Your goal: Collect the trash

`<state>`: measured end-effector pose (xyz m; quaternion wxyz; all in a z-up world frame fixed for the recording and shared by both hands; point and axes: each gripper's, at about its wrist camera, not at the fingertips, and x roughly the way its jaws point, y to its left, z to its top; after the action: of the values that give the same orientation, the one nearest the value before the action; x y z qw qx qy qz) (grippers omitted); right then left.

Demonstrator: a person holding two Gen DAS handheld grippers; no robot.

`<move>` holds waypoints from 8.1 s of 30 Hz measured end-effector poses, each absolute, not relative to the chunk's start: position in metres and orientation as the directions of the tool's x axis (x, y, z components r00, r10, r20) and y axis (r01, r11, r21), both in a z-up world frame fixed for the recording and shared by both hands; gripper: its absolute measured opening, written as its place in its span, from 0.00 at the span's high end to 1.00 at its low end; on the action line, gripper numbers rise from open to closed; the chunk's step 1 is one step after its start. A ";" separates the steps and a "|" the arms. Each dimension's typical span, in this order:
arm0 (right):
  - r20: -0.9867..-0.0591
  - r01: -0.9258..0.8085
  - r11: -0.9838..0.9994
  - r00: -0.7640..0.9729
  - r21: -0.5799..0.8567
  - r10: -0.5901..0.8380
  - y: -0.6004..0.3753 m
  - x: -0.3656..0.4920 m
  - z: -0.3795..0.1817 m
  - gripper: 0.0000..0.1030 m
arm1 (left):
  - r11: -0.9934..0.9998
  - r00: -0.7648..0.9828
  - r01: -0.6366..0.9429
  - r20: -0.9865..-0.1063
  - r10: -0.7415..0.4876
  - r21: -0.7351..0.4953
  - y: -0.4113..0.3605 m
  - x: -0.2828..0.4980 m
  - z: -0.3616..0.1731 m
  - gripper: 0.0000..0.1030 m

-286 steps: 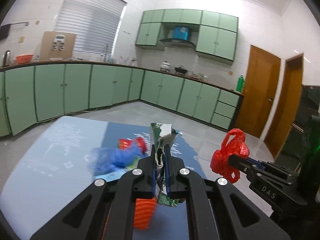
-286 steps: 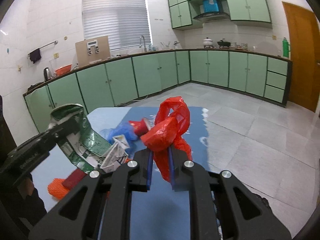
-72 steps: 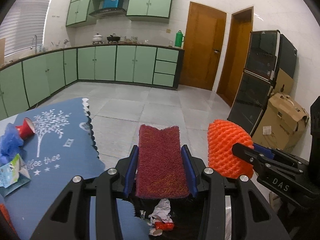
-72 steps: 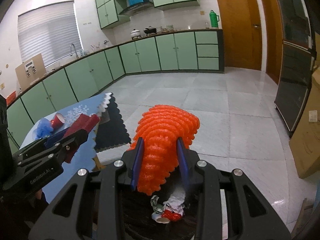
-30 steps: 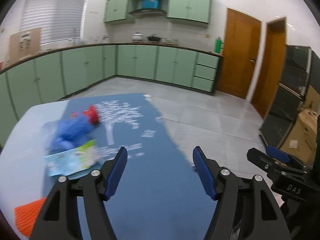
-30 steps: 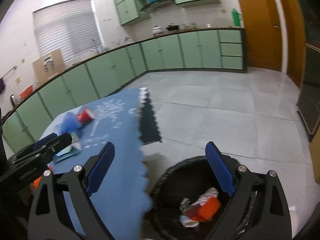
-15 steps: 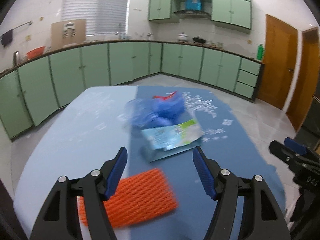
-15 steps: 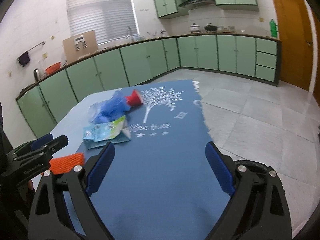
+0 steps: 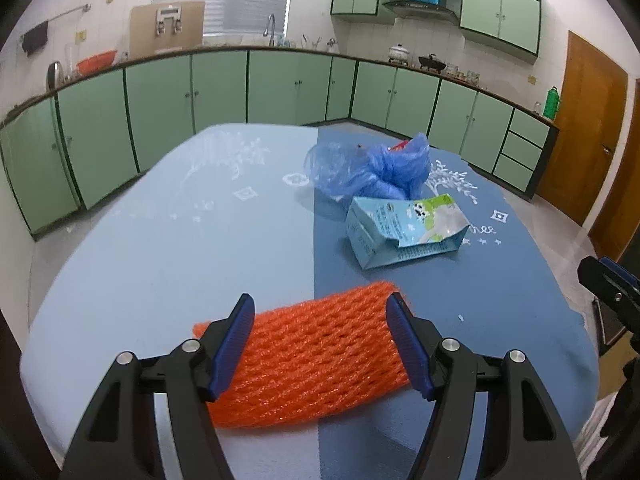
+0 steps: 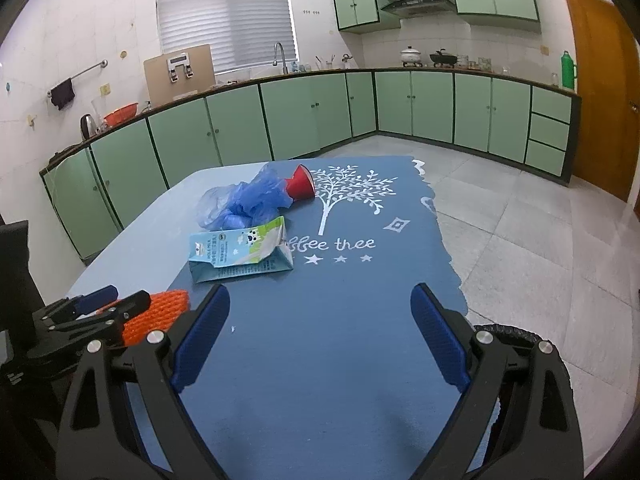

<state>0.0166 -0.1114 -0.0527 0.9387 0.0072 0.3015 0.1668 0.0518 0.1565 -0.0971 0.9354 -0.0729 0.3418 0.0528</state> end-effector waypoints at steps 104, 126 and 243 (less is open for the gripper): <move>-0.734 -0.232 0.971 0.667 -0.048 0.124 -0.082 0.102 -0.086 0.13 | 0.974 0.779 -0.186 -0.624 0.066 -0.128 0.206 0.115 -0.082 0.90; -0.743 -0.219 0.974 0.661 -0.055 0.107 -0.027 0.118 -0.091 0.13 | 0.972 0.771 -0.199 -0.633 0.075 -0.126 0.213 0.122 -0.087 0.90; -0.800 0.271 0.962 0.587 0.045 -0.127 -0.395 0.026 -0.136 0.21 | 0.806 0.565 0.567 -0.633 -0.530 -0.169 -0.204 0.152 -0.087 0.52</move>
<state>0.0257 -0.3955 -0.1357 0.8869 0.0814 0.4406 -0.1122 0.1518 -0.2038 -0.0873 0.8841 0.0267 0.3484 -0.3102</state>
